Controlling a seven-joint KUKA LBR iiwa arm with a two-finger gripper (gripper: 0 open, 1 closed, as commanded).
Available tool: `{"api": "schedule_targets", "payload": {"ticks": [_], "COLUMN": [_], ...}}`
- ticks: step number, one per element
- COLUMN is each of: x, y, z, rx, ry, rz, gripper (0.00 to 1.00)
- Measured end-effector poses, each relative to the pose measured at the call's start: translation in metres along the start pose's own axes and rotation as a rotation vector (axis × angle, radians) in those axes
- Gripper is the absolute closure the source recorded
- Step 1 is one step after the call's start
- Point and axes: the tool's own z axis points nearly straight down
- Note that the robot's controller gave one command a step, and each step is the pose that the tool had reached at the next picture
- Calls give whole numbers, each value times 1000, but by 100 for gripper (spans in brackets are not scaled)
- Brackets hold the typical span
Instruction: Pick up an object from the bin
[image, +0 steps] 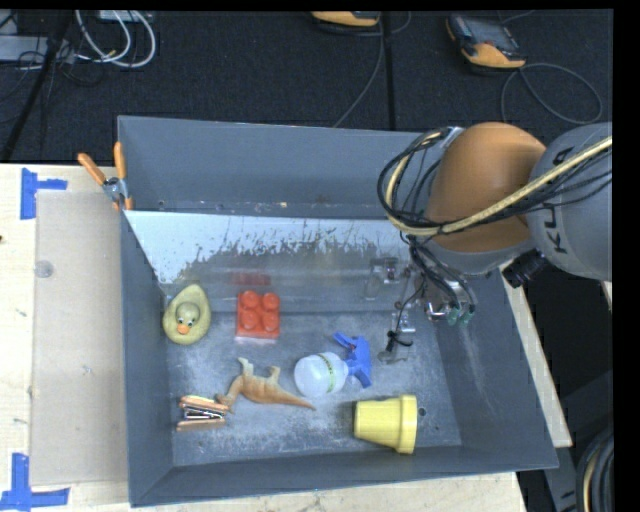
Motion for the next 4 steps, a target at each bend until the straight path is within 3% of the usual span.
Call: {"api": "schedule_targets", "payload": {"ticks": [1,2,3,4], "x": [-1,9,27,16], "y": [0,21,47,49], "z": [-5,48,57,67], "rx": [0,0,0,1], "ry": [-7,-8,2,-9], "rz": [0,-80,-235,-278], "gripper": [0,0,0,0]}}
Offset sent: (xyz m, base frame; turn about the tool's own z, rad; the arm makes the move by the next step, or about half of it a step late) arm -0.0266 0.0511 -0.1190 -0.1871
